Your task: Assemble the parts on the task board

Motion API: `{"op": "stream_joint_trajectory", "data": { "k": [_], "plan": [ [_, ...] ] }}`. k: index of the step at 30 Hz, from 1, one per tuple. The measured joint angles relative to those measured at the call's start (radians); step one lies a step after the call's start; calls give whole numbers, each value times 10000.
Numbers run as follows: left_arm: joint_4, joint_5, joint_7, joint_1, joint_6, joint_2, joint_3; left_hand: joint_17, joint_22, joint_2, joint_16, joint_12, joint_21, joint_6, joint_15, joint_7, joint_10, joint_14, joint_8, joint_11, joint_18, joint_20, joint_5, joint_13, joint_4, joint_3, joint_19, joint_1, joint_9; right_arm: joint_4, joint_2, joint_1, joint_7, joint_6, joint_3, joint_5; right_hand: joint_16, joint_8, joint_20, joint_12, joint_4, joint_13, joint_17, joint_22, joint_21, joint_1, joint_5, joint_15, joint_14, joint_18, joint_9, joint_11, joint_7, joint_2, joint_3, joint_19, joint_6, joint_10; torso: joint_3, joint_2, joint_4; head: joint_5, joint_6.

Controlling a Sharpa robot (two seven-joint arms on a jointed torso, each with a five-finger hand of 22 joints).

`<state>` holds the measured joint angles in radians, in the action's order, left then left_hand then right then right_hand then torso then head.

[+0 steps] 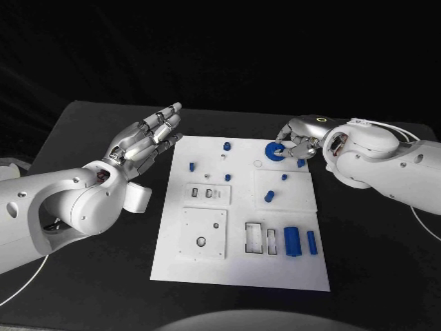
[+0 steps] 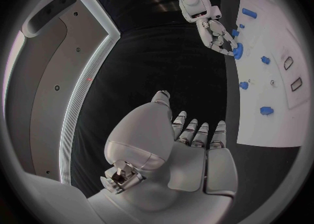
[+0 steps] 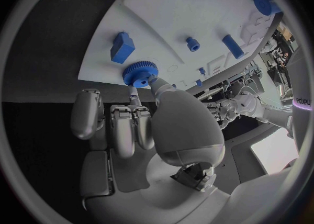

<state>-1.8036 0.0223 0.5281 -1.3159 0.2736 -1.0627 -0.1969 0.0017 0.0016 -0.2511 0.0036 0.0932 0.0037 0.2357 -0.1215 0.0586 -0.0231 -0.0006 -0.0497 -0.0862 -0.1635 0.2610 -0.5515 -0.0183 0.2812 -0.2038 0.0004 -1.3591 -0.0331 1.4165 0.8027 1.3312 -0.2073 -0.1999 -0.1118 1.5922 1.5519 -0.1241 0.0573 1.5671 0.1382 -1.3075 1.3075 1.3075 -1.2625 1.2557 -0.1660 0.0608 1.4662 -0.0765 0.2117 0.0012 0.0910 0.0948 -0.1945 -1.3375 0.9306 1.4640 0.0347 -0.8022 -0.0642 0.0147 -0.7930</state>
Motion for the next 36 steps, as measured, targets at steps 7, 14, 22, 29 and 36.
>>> {"op": "stream_joint_trajectory", "data": {
  "k": [7,14,22,29,36],
  "plan": [
    [2,0,-38,0,-34,1,-1,0,0,-41,0,39,0,0,0,0,-36,0,0,-36,-1,72,0,-8,0,0,1,-41,0,-6,-5,3,17,31,9,-32,-60,-72,35,0,-40,1,-1,-1,60,0,-142,0,0,0,56,0,15,0,40,35,-16,0,0,-2,0,12,-14],
    [5,-1,-72,0,-63,7,-1,0,0,-41,0,39,0,0,0,0,1,0,0,-73,-2,72,-38,-6,-31,31,1,-41,1,-14,-10,3,33,59,16,-43,-168,-71,34,0,-41,1,-1,-1,176,0,-198,1,0,0,74,0,17,0,42,107,-18,0,0,-2,4,20,-20],
    [13,-1,-98,0,-80,9,-2,0,0,-41,0,39,0,0,0,0,1,0,0,-72,-1,71,-38,-6,-2,60,1,-41,1,-17,-23,4,43,71,21,-48,-296,-70,35,0,-130,2,-2,-44,330,161,42,1,0,0,136,35,18,56,64,179,-19,35,-4,-2,4,28,-38],
    [23,-1,-119,0,-93,21,-4,0,0,-41,0,39,0,0,0,0,1,0,0,-72,-1,71,-38,-5,-3,60,1,-41,1,-36,-49,4,45,81,25,-49,-348,-67,-1,0,-138,2,-2,-105,486,202,456,1,0,0,177,35,0,97,82,214,-1,35,-4,-2,8,31,-44],
    [27,-1,-143,1,-101,23,-6,0,1,-80,0,39,0,0,0,0,-35,0,0,-108,-2,71,-38,-14,-3,60,2,-80,1,-53,-63,7,40,86,27,-37,-408,-110,35,0,-65,2,4,-118,532,324,734,1,0,0,249,34,-2,219,207,250,-3,35,-3,-7,7,24,-36]
  ]
}}
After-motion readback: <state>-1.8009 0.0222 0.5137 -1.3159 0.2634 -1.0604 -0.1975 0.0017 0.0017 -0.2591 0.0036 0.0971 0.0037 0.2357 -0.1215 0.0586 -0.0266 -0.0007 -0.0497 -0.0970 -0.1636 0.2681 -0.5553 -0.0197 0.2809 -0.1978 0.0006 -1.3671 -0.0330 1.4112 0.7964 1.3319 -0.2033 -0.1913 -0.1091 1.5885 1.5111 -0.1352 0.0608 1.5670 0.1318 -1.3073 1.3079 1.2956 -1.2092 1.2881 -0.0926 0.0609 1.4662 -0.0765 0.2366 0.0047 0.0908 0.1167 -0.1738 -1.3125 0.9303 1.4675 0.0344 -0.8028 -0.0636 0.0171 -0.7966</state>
